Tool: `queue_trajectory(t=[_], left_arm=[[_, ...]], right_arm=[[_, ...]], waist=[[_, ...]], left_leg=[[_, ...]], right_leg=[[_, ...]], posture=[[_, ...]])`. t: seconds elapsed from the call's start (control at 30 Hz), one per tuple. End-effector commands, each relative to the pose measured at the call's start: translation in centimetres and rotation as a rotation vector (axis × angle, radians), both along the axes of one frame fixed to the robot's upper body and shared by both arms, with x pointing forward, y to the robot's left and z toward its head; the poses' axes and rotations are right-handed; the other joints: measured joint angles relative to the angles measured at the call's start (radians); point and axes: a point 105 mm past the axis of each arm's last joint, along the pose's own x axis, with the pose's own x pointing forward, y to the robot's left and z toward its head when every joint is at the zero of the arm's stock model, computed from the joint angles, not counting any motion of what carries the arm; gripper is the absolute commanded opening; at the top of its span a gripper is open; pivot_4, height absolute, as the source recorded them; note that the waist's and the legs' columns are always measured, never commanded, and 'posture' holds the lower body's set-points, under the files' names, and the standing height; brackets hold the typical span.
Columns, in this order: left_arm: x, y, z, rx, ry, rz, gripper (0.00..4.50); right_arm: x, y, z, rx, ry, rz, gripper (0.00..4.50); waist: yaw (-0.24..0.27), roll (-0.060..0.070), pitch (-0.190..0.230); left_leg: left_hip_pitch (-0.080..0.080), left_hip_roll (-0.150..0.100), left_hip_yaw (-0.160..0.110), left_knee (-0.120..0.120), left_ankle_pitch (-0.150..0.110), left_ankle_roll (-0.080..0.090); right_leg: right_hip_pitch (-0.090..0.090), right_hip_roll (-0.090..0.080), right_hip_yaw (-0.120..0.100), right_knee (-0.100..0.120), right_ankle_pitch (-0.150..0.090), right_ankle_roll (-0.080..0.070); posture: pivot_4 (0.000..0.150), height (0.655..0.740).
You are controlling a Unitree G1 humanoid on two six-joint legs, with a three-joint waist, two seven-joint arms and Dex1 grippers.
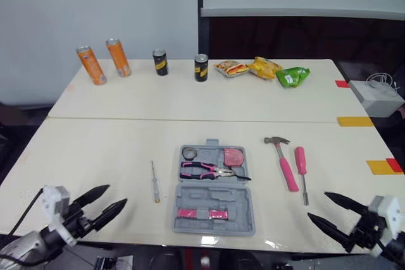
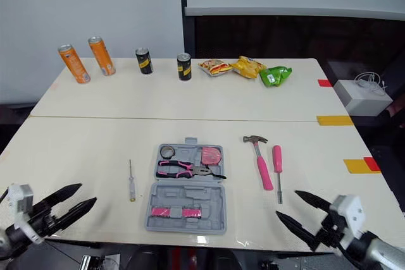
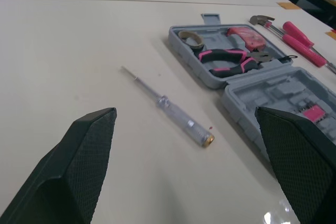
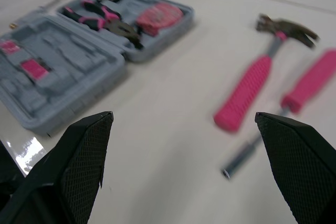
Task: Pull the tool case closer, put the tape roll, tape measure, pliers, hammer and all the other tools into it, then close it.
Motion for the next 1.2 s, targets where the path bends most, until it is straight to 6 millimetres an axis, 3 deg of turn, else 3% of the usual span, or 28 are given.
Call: queue_trajectory(t=[0.03,0.17,0.23,0.3,0.5,0.63,0.77,1.07,1.2], left_arm=[[1.4,-1.8,1.2,0.049,0.021,0.054,4.48],[2.0,-2.3,1.5,0.072,0.046,0.112,4.48],[4.2,-2.8,1.9,0.1,0.135,0.292,4.48],[5.4,-2.8,1.5,0.143,0.238,0.433,4.48],[6.6,-5.0,1.1,0.092,0.381,0.565,4.48],[6.3,-5.7,0.6,0.092,0.473,0.65,4.48],[6.3,-6.7,0.0,0.105,0.511,0.673,4.48],[8.2,-7.9,-0.8,0.118,0.561,0.692,4.48],[8.8,-8.6,-1.4,0.133,0.575,0.691,4.48]], right_arm=[[1.5,2.7,2.9,-0.06,-0.151,0.106,4.49],[2.3,3.4,3.9,-0.051,-0.199,0.114,4.49],[3.2,6.3,6.5,0.007,-0.195,0.372,4.49],[3.4,7.7,7.8,0.004,-0.164,0.563,4.49],[3.9,7.3,8.8,-0.021,-0.113,0.714,4.49],[3.9,7.1,9.2,-0.023,-0.109,0.755,4.49],[4.4,7.3,9.5,-0.016,-0.111,0.763,4.49],[5.3,8.3,10.3,0.011,-0.152,0.76,4.49],[5.2,8.5,10.3,0.015,-0.154,0.755,4.49]], waist=[[0.0,0.0,0.0],[-0.004,0.0,-0.001],[-0.007,0.001,0.0],[-0.017,0.006,0.003],[-0.022,0.0,-0.001],[-0.022,0.0,-0.001],[-0.021,0.001,-0.001],[-0.005,0.003,-0.003],[0.003,0.004,-0.003]], left_leg=[[0.0,0.0,0.0,0.0,0.0,0.0],[-0.001,0.0,-0.001,0.002,0.0,0.0],[-0.002,0.0,-0.001,0.002,0.0,0.0],[-0.004,-0.002,-0.002,0.008,0.001,0.001],[-0.007,-0.002,-0.006,0.015,0.003,0.005],[-0.019,-0.003,-0.011,0.022,0.002,0.007],[-0.021,-0.002,-0.016,0.023,0.003,0.008],[-0.026,-0.003,-0.026,0.028,0.004,0.011],[-0.036,-0.002,-0.028,0.034,0.003,0.012]], right_leg=[[0.0,0.0,0.0,0.001,0.0,0.0],[-0.001,0.0,0.0,0.002,0.0,0.0],[-0.001,0.0,0.0,0.002,0.0,0.001],[-0.002,-0.001,0.0,0.007,0.001,0.001],[0.0,-0.002,-0.003,0.009,0.003,-0.001],[-0.006,-0.004,-0.008,0.009,0.004,-0.001],[-0.005,-0.004,-0.013,0.009,0.003,-0.001],[-0.006,-0.004,-0.022,0.008,0.004,-0.001],[-0.014,-0.004,-0.024,0.01,0.004,-0.001]], posture=[[0.15,0.74],[0.15,0.74],[0.15,0.74],[0.15,0.74],[0.15,0.74],[0.15,0.74],[0.15,0.74],[0.15,0.74],[0.15,0.74]])
